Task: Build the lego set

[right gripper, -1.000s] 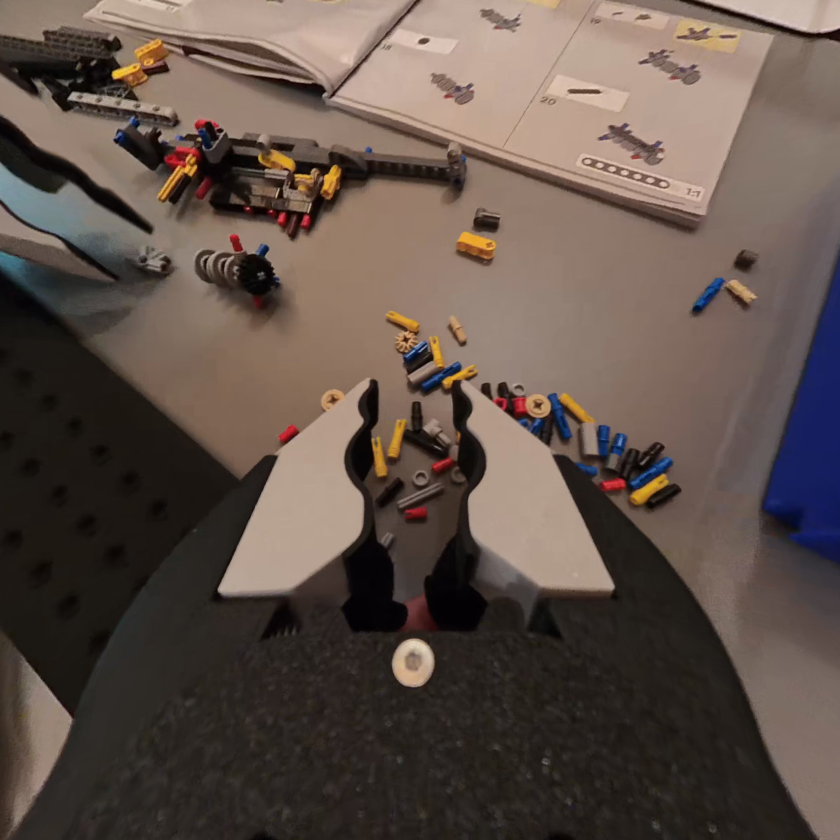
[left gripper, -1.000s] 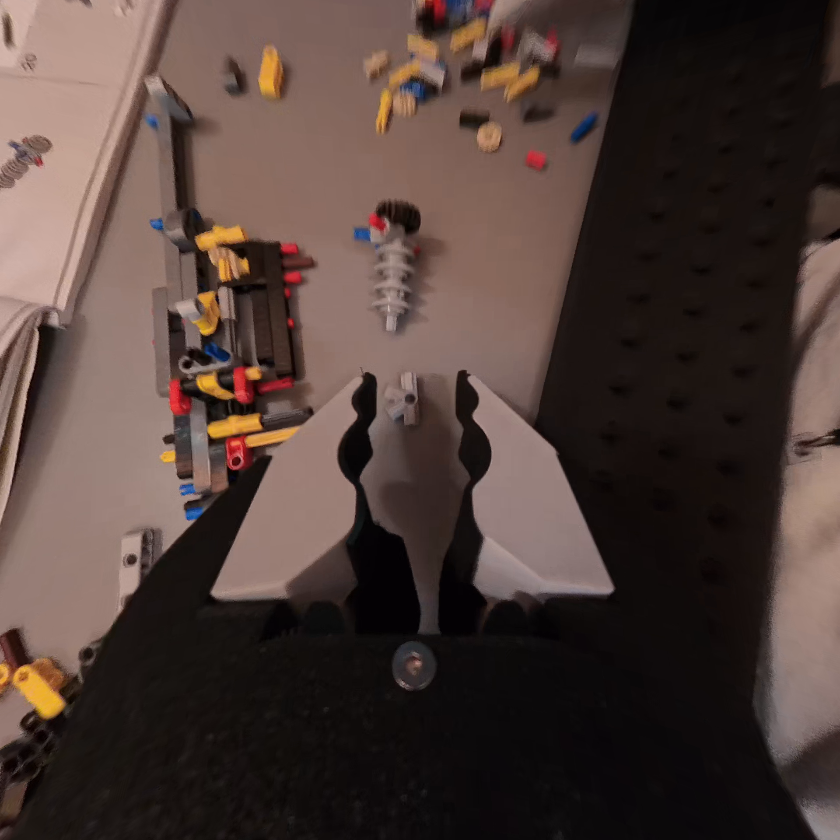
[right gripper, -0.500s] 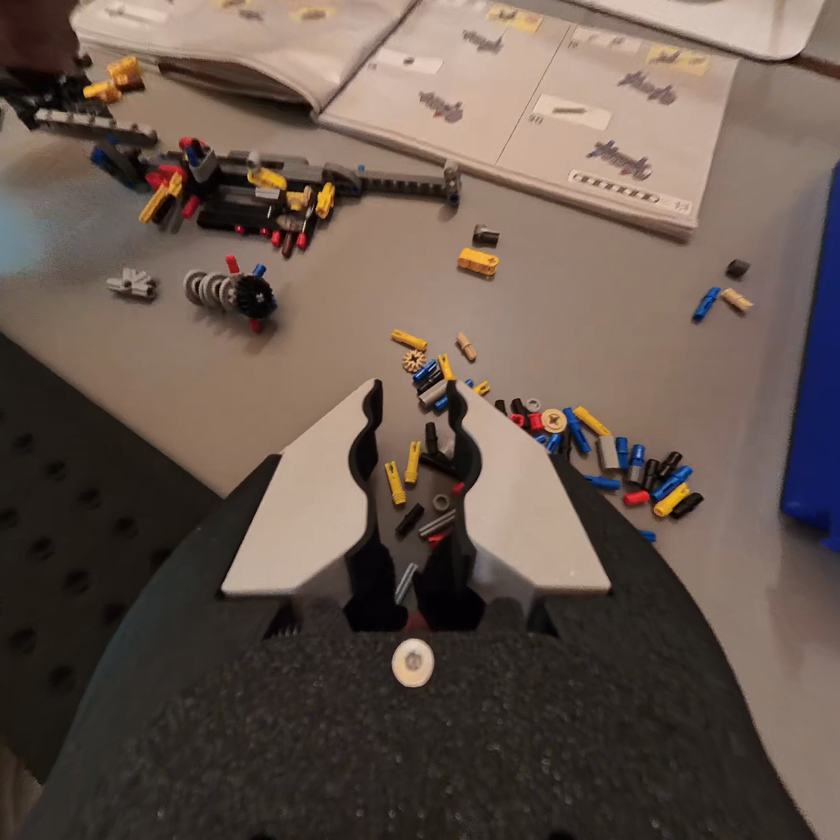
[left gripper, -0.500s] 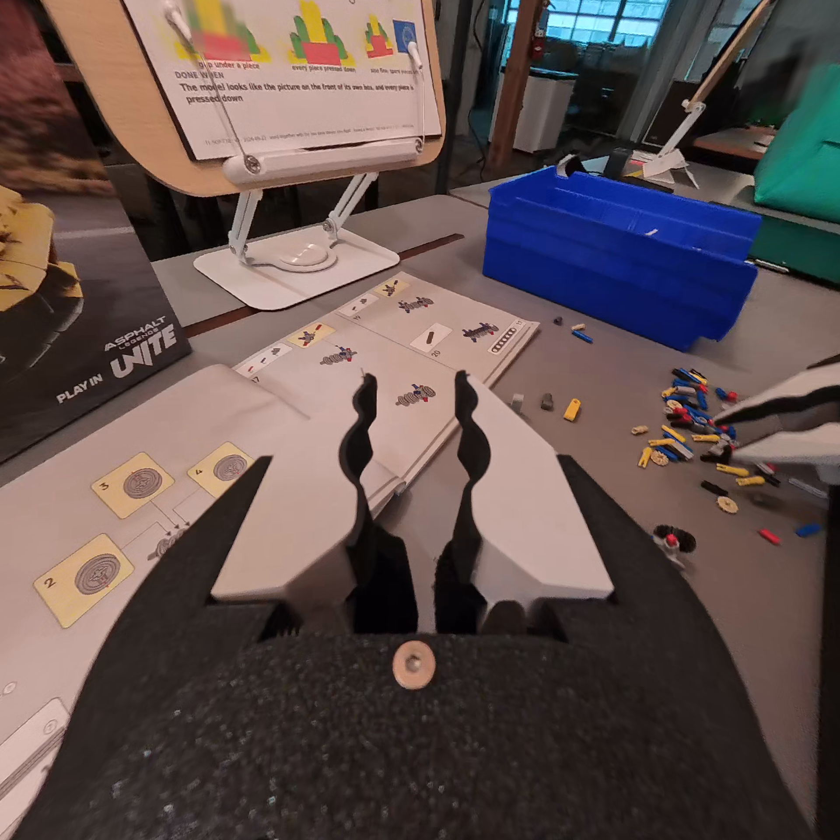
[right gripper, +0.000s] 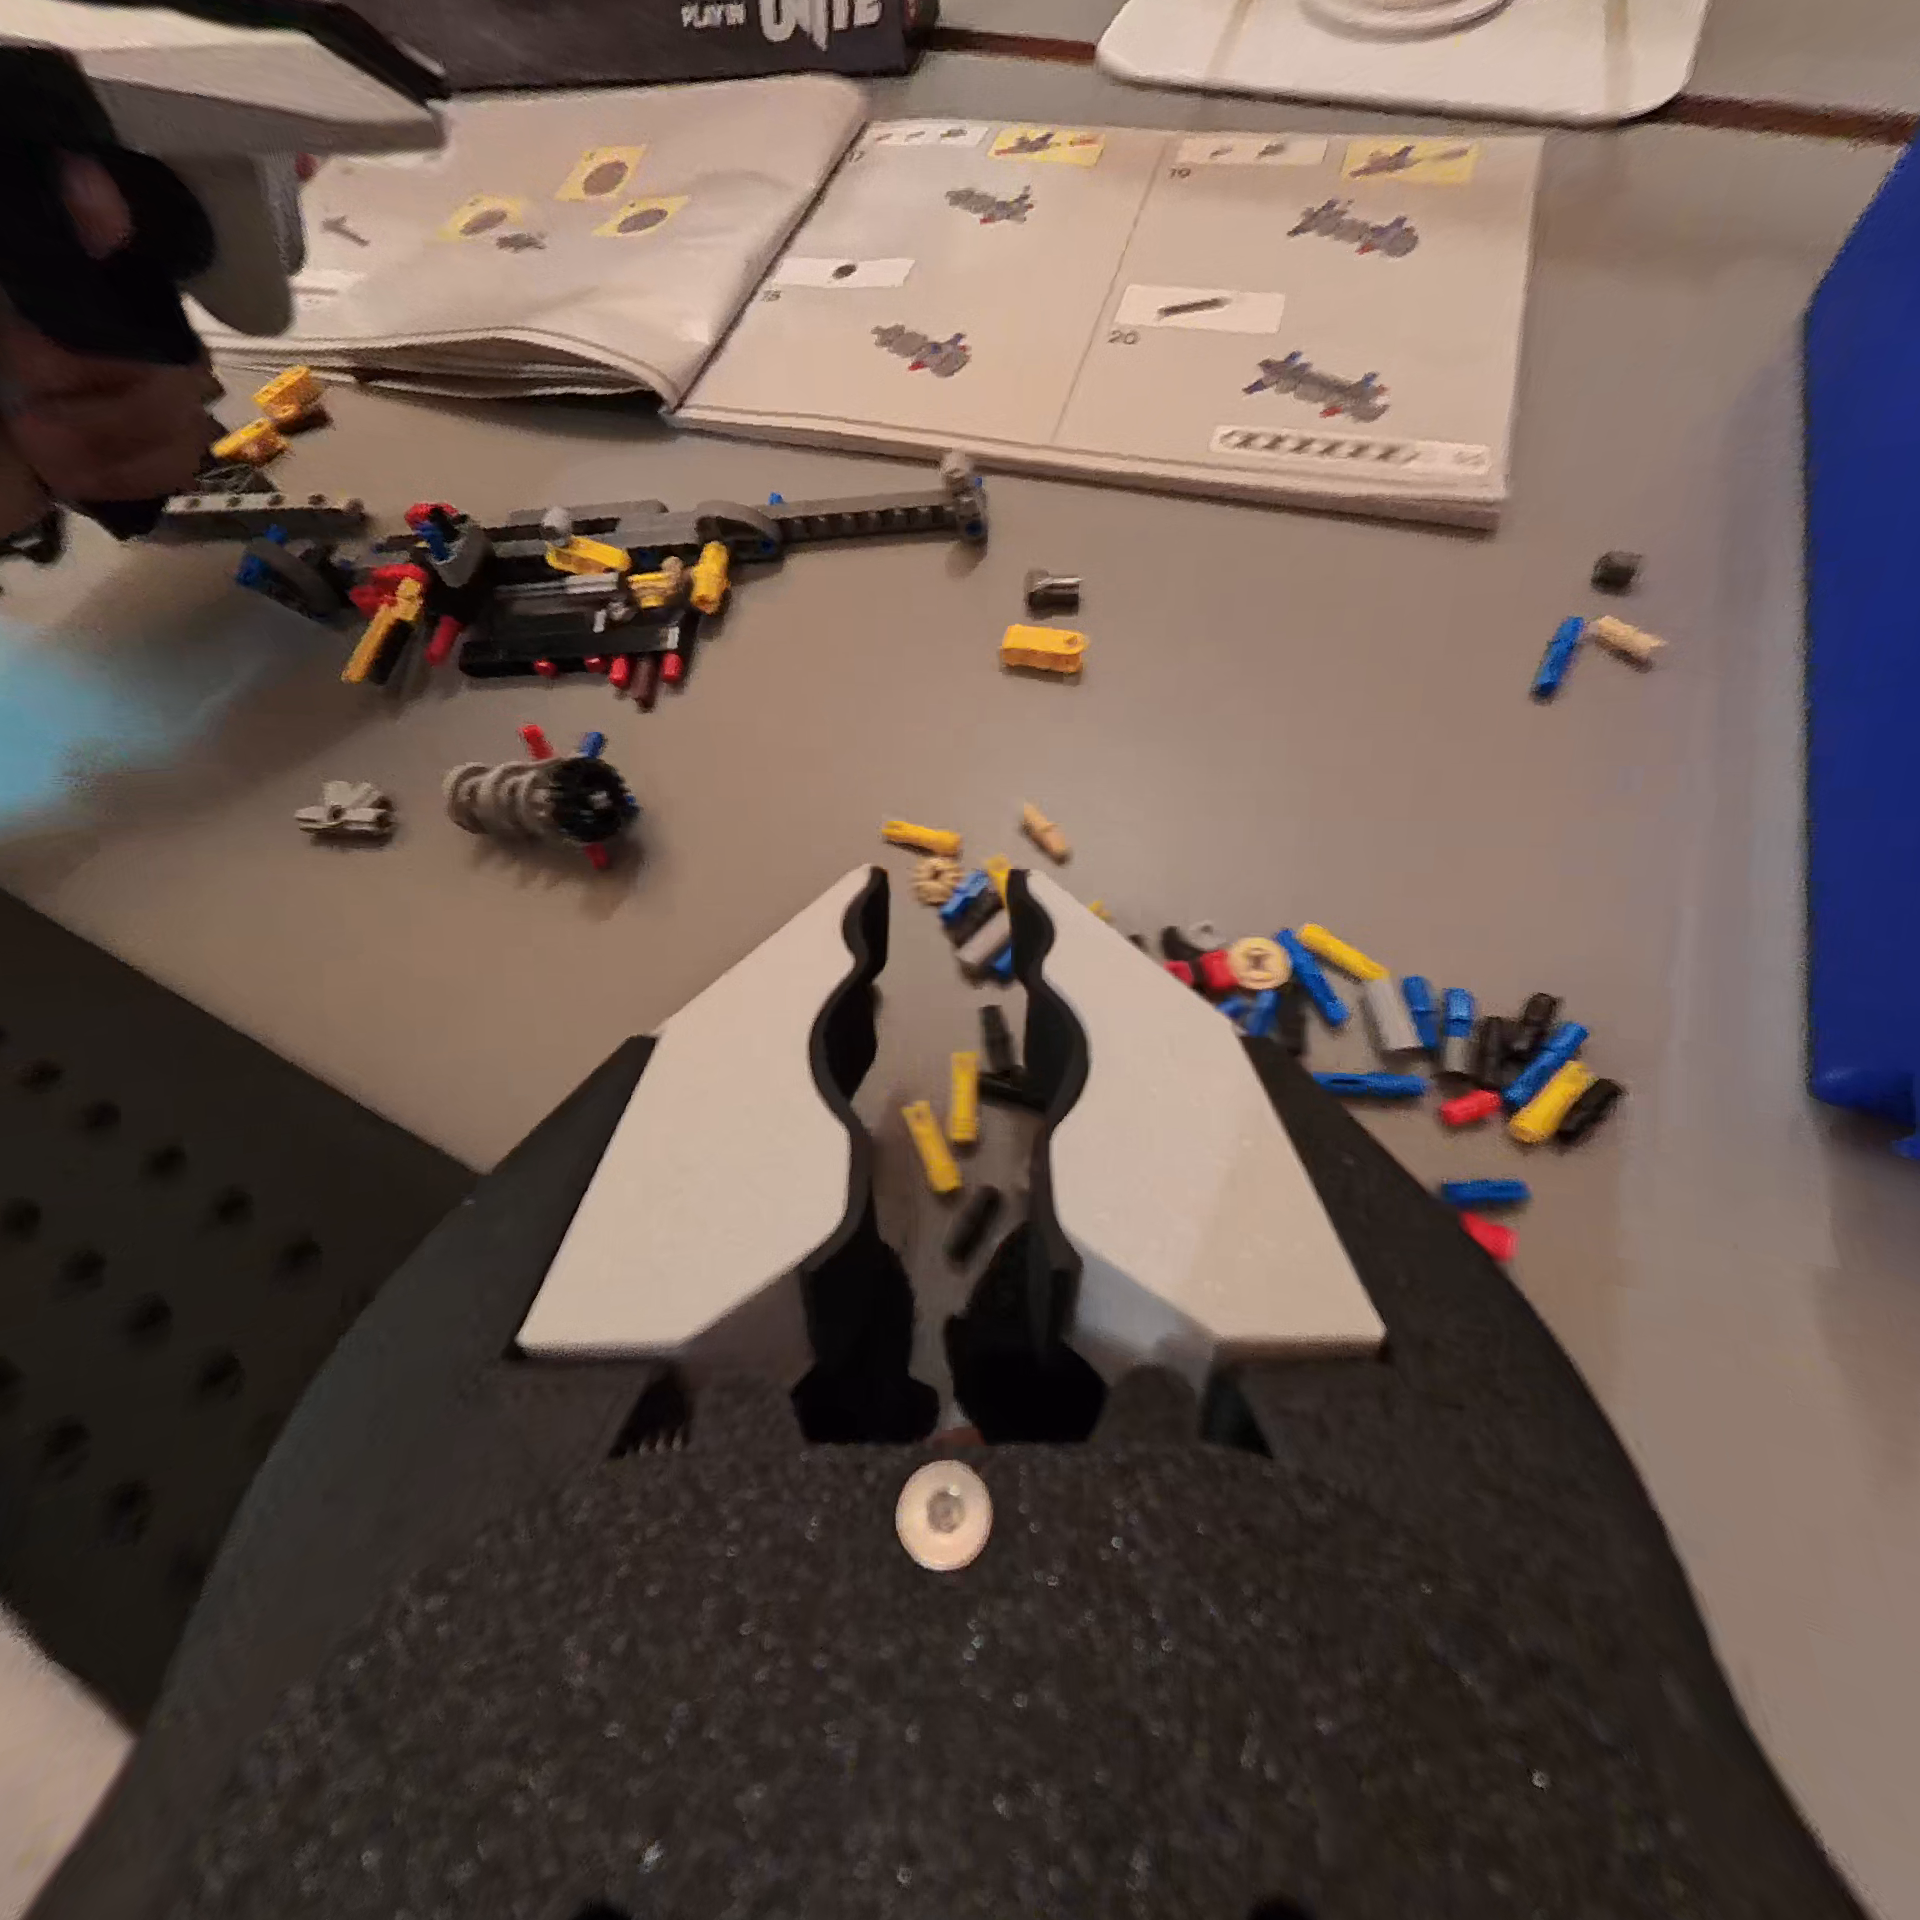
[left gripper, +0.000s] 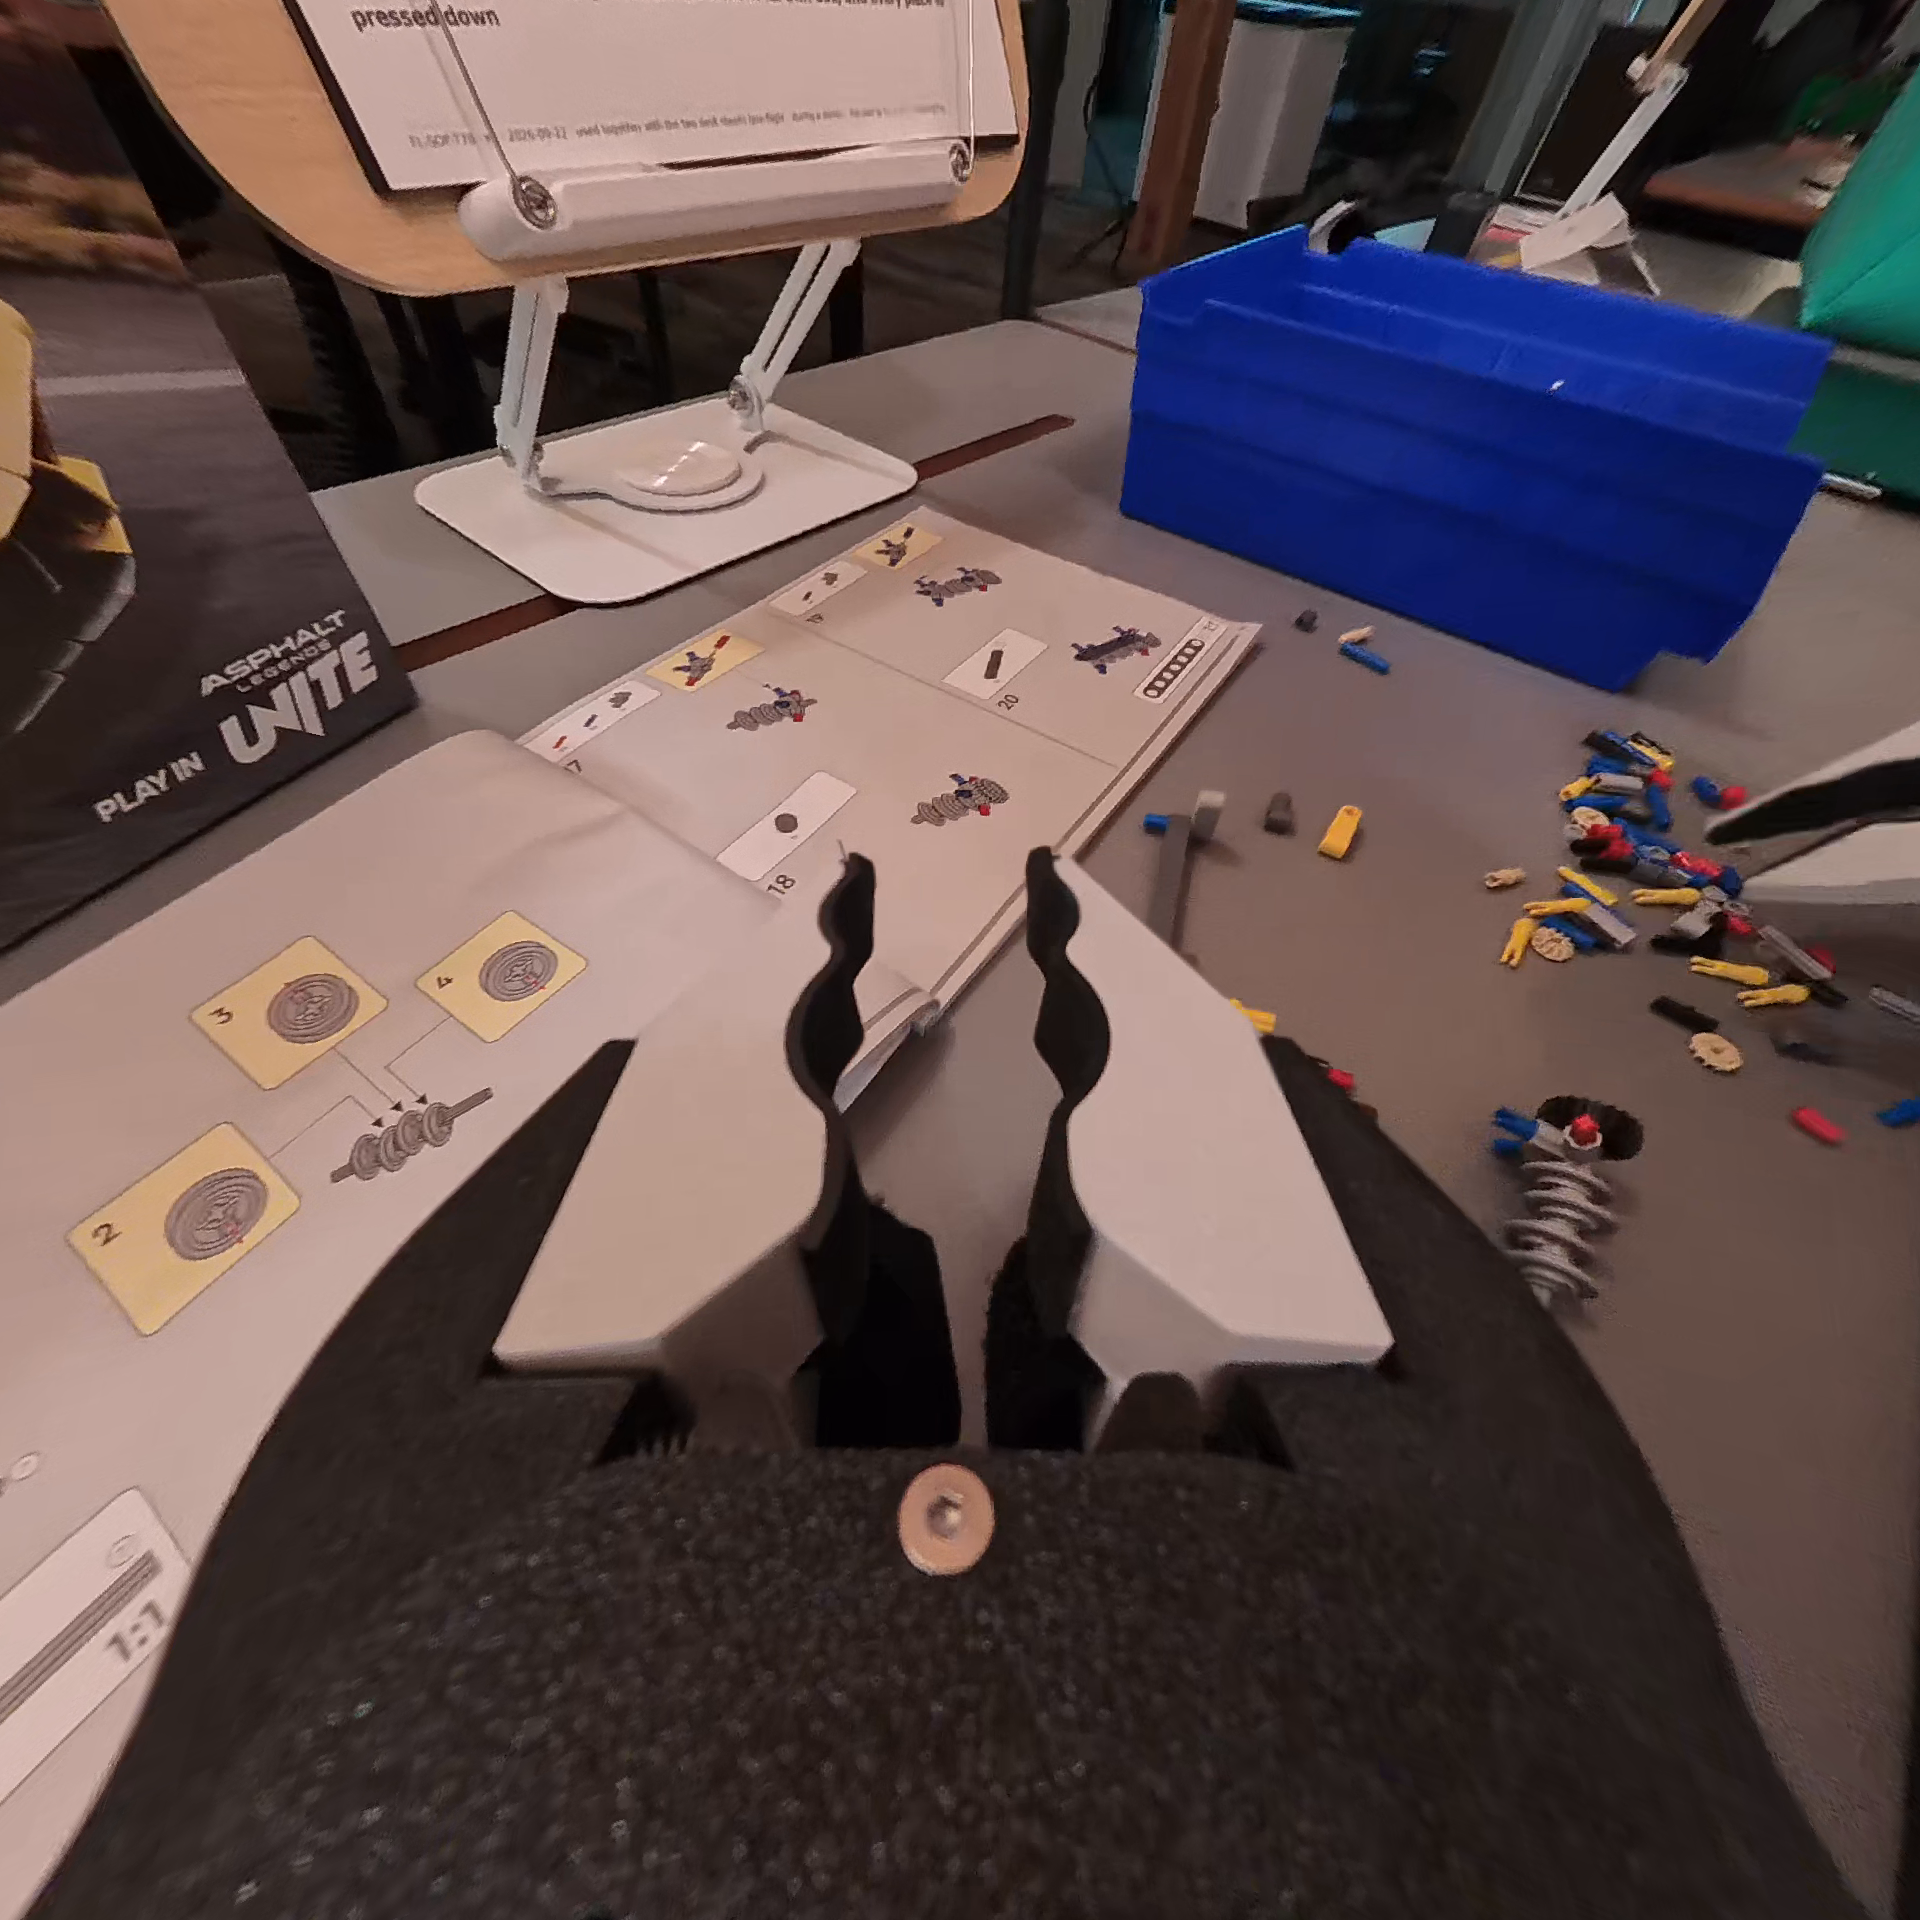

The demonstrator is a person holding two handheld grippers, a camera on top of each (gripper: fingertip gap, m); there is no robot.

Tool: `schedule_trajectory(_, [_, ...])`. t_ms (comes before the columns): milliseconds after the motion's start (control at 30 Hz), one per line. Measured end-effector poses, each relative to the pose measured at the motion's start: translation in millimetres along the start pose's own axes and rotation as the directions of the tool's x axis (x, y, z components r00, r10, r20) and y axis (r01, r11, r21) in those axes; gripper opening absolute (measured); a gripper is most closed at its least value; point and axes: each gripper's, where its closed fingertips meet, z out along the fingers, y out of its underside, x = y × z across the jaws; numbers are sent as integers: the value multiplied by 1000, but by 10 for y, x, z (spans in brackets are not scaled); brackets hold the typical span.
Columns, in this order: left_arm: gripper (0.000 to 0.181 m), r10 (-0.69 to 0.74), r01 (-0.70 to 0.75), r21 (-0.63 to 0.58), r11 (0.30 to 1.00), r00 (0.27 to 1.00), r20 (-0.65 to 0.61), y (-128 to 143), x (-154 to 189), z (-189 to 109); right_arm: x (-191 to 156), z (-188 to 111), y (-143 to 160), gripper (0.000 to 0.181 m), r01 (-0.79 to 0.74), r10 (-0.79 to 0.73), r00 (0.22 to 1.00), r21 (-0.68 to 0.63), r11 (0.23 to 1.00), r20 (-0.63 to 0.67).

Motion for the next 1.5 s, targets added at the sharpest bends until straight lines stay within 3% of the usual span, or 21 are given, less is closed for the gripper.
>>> schedule_trajectory(167, [28, -13, 14, 19, 1000, 1000, -21, -34, 33, -5, -52, 171, 176, 17, 74, -93, 988, -154, 985, -122])
schedule_trajectory(433, [28, 55, -55, -29, 998, 998, 4, 49, 57, 36, -99, 342, 246, 13, 21, -32, 999, -246, 969, -41])
schedule_trajectory(733, [28, 104, -103, -39, 994, 994, 24, 63, 60, 29, -4, 337, 246, 13, 7, -27, 997, -251, 968, -76])
schedule_trajectory(1200, [27, 125, -124, -23, 992, 991, 38, 12, 70, -4, -9, 290, 225, 3, 123, -156, 983, -285, 951, -96])
schedule_trajectory(1267, [27, 125, -124, -14, 992, 991, 40, -8, 71, -16, -219, 207, 87, 3, 169, -179, 984, -223, 960, -21])
schedule_trajectory(1400, [26, 124, -124, -11, 992, 991, 42, -20, 84, -22, -1305, 148, 64, 3, 283, -219, 887, -103, 954, 406])
schedule_trajectory(1500, [26, 138, -138, -9, 990, 990, 40, -31, 119, -25, -1693, 316, 237, 4, 367, -262, 845, -150, 918, 467])
